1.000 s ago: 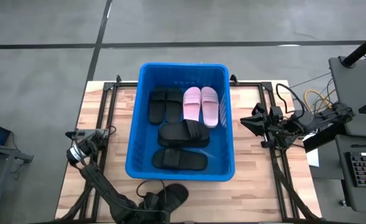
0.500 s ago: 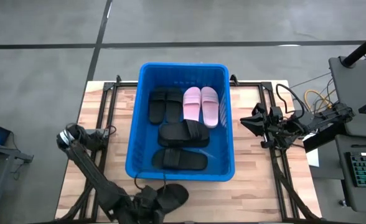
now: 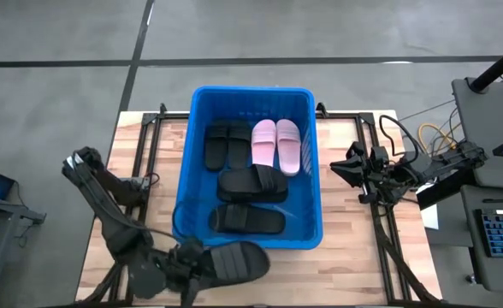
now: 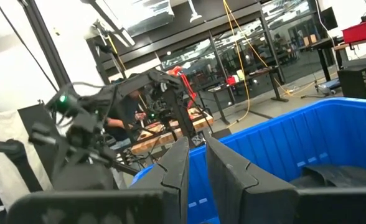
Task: Pick and place slides into bin
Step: Put the black slide into the blue bin
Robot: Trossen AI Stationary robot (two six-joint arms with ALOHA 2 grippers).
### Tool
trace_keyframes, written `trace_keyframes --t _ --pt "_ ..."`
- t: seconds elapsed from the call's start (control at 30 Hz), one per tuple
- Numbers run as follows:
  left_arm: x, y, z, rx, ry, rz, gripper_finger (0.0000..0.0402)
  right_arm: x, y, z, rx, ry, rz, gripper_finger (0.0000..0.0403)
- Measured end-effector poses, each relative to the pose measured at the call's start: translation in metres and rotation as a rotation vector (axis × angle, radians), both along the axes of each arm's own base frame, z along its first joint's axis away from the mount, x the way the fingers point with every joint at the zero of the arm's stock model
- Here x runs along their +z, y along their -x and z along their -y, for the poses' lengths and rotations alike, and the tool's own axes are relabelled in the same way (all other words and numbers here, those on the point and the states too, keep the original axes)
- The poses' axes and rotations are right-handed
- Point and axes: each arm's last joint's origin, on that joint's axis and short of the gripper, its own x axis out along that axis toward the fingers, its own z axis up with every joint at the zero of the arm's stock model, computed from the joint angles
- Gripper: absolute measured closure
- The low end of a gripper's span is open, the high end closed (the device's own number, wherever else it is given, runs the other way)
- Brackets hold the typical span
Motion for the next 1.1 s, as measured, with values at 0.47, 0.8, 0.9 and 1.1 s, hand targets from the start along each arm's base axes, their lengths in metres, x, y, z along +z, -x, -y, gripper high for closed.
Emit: trace_keyframes --t 0.47,0.8,0.9,1.1 --pt "0.031 -0.004 -0.028 -0.058 -0.051 0.165 0.0401 0.000 0.000 0.000 0.000 0.000 0.000 0.0355" --pt "0.034 -0.036 -0.067 -0.150 -0.152 0.210 0.0401 0.005 0.002 0.002 -0.037 -0.038 0.048 0.0355" --pt "0.032 -0.045 -0.082 -0.172 -0.187 0.197 0.0401 0.007 0.003 0.002 -0.048 -0.041 0.050 0.0356" --pt "0.030 -0.058 -0.109 -0.210 -0.236 0.191 0.0402 0.017 0.005 0.003 -0.053 -0.035 0.075 0.0356"
